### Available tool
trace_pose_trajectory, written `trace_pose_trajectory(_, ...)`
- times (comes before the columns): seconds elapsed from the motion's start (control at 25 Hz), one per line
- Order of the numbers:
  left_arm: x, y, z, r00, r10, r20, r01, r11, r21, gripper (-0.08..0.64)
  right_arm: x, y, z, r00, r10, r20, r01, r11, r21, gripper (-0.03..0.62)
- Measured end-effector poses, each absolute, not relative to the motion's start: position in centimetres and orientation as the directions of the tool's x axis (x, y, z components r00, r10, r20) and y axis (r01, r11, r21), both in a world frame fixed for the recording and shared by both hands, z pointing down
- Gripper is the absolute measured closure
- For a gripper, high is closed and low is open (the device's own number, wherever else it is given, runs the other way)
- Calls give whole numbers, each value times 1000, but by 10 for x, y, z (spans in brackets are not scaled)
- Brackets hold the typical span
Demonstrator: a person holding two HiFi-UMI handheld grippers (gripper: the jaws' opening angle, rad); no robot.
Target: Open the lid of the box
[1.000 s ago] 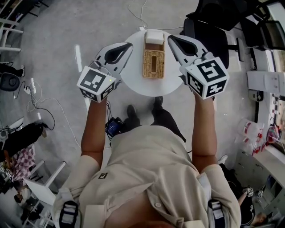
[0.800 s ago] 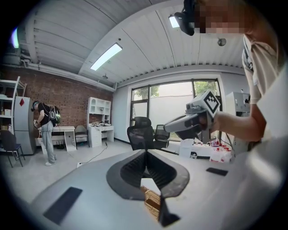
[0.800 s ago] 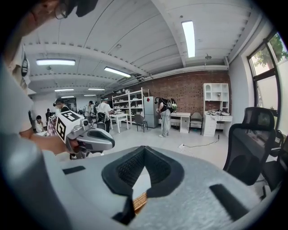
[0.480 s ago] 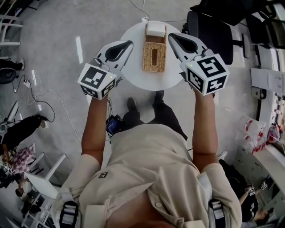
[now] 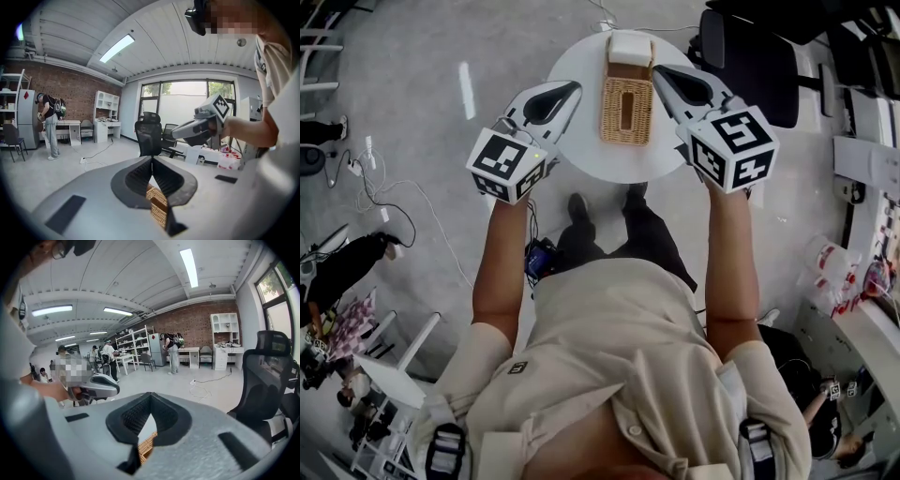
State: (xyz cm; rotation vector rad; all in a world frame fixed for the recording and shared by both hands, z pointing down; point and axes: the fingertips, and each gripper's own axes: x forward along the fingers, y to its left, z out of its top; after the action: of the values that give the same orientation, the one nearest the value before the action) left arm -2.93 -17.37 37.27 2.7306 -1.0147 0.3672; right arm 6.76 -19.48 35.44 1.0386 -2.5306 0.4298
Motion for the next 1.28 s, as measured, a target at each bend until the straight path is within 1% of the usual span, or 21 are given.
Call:
trace_pose_trajectory(0.48, -40, -179, 410, 722, -599, 345, -673, -725, 149, 549, 53, -202, 392, -667, -569, 481, -713, 675, -191, 600)
trace_pose_trajectory(1.0, -38, -188, 449, 704, -598, 382, -691, -701, 176, 549, 67, -207, 436, -652, -549, 523, -727, 649, -225, 600)
trace_pose_trajectory(1.28, -50, -194, 468, 699, -593, 400, -696, -694, 187, 549, 62, -215, 458, -638, -545, 544, -739, 631, -235, 600)
